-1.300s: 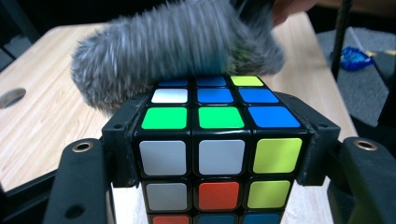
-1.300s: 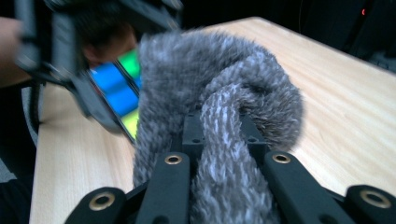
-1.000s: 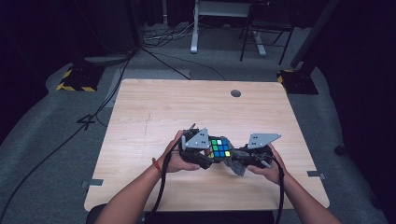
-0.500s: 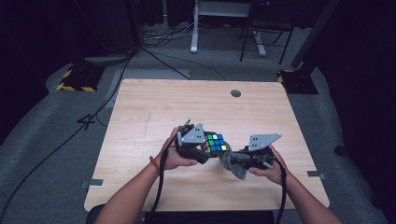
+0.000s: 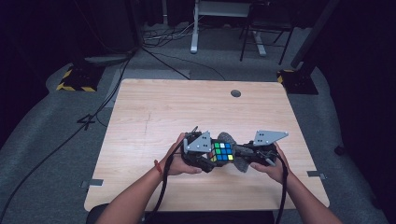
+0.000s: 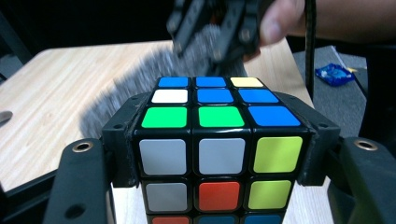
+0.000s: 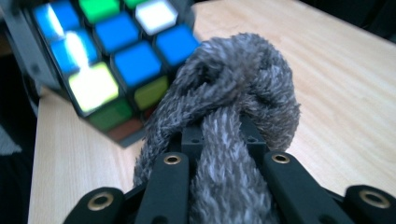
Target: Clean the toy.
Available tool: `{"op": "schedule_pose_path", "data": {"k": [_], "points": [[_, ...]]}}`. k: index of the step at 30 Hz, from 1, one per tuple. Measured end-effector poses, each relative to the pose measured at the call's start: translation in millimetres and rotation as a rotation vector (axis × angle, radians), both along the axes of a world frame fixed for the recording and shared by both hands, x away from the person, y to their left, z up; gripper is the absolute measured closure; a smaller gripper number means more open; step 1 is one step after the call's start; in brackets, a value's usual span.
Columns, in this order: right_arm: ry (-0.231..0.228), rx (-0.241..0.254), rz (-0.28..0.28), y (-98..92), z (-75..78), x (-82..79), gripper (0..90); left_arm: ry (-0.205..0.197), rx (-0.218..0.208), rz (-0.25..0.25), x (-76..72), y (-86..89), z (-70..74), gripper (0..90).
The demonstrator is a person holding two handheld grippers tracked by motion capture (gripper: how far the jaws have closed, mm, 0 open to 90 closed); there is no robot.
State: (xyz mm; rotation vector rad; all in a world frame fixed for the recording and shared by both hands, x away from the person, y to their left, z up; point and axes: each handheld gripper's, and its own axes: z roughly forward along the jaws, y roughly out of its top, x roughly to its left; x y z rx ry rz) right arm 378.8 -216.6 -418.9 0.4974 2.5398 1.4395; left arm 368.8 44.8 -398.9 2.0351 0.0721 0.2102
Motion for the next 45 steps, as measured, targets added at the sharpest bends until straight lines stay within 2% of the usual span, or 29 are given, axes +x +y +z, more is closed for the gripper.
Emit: {"op": "schedule_pose_path", "data": {"k": [5,9,11,13,16,20,23,26,30,33,35,37,39,41,45], "points": [[0.019,-0.054,0.05,8.9,-7.0,-1.3,78.0,0.008,-0.012,0.029,5.2,6.2,1.2,33.6],[0.035,-0.076,0.089,12.0,-9.2,-3.5,78.0,0.017,-0.021,0.062,13.1,12.9,0.6,33.6],[0.029,-0.07,0.096,12.1,-7.7,-4.6,77.9,0.014,-0.019,0.076,16.4,15.7,-0.2,33.6],[0.026,-0.047,0.102,9.8,-4.9,-4.9,78.0,0.03,-0.025,0.089,20.2,19.3,-1.5,33.6],[0.01,-0.007,0.102,4.1,2.3,-6.2,78.0,0.032,-0.016,0.1,23.0,21.8,-3.5,33.6],[-0.023,0.043,0.052,-3.0,9.8,-5.5,78.0,0.047,-0.013,0.079,20.7,19.4,-5.3,33.6],[-0.038,0.067,0.006,-7.3,11.3,-3.2,78.0,0.035,0.007,0.049,14.6,11.7,-6.4,33.6],[-0.04,0.065,-0.019,-8.7,10.8,-1.7,78.0,0.028,0.002,0.022,7.7,4.5,-4.9,33.6],[-0.02,0.025,0.0,-3.7,5.1,-1.4,78.0,0.025,-0.012,0.002,3.2,2.4,-0.6,33.6],[-0.005,-0.007,0.032,3.1,-0.5,-2.1,77.9,0.014,-0.025,0.019,3.9,7.1,4.3,33.6],[0.005,-0.018,0.06,7.6,-3.9,-3.6,77.9,0.024,-0.047,0.029,6.3,11.8,6.3,33.6],[0.007,-0.034,0.082,11.9,-5.8,-5.6,77.9,0.019,-0.043,0.05,9.5,15.8,7.1,33.6],[0.007,-0.035,0.092,13.5,-5.2,-7.0,77.9,0.021,-0.045,0.065,13.0,19.7,6.2,33.6],[-0.003,-0.021,0.095,12.1,-2.8,-7.7,77.9,0.013,-0.022,0.088,16.1,22.4,4.8,33.6],[-0.033,0.045,0.074,3.2,7.7,-8.2,77.9,0.037,-0.028,0.081,18.7,25.4,1.2,33.6]]}}
